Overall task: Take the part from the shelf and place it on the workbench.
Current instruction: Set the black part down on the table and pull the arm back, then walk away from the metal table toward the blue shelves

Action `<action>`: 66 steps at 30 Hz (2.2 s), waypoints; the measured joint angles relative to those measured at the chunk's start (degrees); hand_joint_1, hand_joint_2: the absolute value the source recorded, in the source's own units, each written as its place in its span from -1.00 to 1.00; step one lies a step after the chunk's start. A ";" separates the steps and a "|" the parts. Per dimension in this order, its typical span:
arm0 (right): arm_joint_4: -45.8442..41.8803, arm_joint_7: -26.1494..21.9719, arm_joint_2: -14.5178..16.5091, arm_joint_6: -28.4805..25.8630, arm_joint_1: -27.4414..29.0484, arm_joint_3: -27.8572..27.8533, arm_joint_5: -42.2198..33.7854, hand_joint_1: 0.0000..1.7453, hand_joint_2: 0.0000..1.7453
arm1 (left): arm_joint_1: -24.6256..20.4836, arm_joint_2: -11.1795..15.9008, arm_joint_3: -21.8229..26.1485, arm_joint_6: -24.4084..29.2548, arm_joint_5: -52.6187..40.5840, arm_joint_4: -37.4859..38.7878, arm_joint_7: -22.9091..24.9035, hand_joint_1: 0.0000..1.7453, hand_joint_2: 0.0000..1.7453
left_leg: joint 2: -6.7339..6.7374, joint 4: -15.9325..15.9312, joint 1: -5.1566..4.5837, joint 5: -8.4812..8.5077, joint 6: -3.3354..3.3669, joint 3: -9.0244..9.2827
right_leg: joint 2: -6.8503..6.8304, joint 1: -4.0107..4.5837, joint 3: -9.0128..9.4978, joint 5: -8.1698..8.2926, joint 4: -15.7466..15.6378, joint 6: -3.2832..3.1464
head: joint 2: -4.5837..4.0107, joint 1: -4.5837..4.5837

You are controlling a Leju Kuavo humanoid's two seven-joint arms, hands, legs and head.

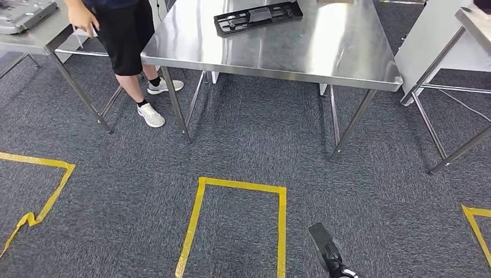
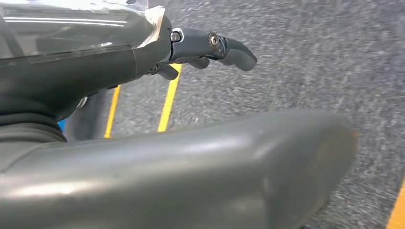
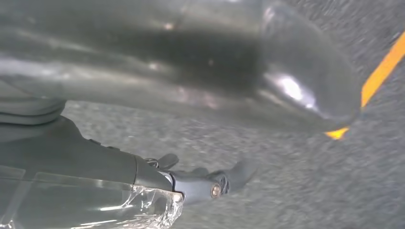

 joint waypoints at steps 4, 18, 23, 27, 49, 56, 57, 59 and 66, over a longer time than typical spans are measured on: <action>2.12 0.64 -0.57 0.33 0.63 -1.09 0.28 -1.00 -1.00 | 0.06 -0.03 0.01 0.02 0.02 0.01 0.04 -1.00 -1.00 | 0.43 -1.18 -0.15 1.94 2.18 -1.95 | 0.26 -0.37 -1.97 -1.34 1.94 0.85 | -0.01 0.17; 4.30 0.82 -0.93 0.40 0.82 -1.64 0.50 -1.00 -1.00 | 0.08 -0.06 0.02 0.02 0.02 0.00 0.04 -1.00 -1.00 | 0.90 -1.61 0.10 10.82 -0.47 -10.19 | 0.83 -0.72 10.83 -8.00 -2.78 -0.11 | -0.01 1.47; 4.60 1.99 -0.91 0.80 0.94 -1.64 0.78 -1.00 -1.00 | 0.27 0.01 0.02 0.02 0.07 0.00 0.03 -1.00 -1.00 | 0.45 12.54 0.31 -1.31 -1.31 -13.37 | 0.51 -0.58 6.88 -4.45 -2.58 -2.17 | -0.01 1.05; 5.58 8.63 -0.91 3.11 3.08 -1.61 2.68 -1.00 -1.00 | 0.40 0.09 -0.19 -0.13 -0.55 0.00 -0.54 -1.00 -1.00 | 0.36 10.03 0.31 2.86 -0.94 -6.97 | 0.46 -0.30 4.05 -2.76 -1.82 -1.53 | -0.01 0.97; 8.79 19.82 0.55 3.06 12.27 1.17 8.91 -1.00 1.00 | 1.30 2.22 -3.30 -4.81 -3.52 0.02 -0.98 -1.00 -1.00 | -2.97 -1.57 0.36 4.29 -0.99 -3.98 | 2.31 -1.62 7.98 -5.27 -2.49 0.39 | -0.01 1.63; 9.01 19.82 0.74 2.96 12.59 1.47 8.92 -1.00 1.00 | 1.56 2.35 -3.35 -4.81 -3.52 0.02 -0.98 -1.00 -1.00 | 0.40 11.85 0.39 -1.64 -1.33 -9.24 | -2.31 -1.06 6.76 -4.68 -2.44 -1.23 | -0.01 0.85; 9.02 19.82 0.78 2.96 12.55 1.48 8.92 -1.00 1.00 | 1.59 2.39 -3.36 -4.81 -3.52 0.02 -0.99 -1.00 -1.00 | 1.21 7.89 0.38 0.09 -1.18 -6.83 | -2.85 -1.04 6.80 -4.69 -2.37 -1.20 | -0.01 0.77; 9.03 19.82 0.82 2.96 12.46 1.49 8.91 -1.00 1.00 | 1.42 2.46 -3.41 -4.81 -3.52 0.02 -1.01 -1.00 -1.00 | 3.21 0.60 0.14 2.24 -0.72 -2.72 | -3.82 -0.60 6.80 -4.87 -2.07 -0.88 | -0.01 0.52; 9.07 18.87 0.91 2.58 12.42 1.40 8.06 -1.00 0.00 | 1.30 2.63 -3.73 -4.87 -3.56 0.01 -0.97 -1.00 -1.00 | 1.48 -2.57 -0.08 3.99 2.19 -2.53 | -1.69 -0.72 4.14 -7.92 3.49 0.50 | -0.01 0.71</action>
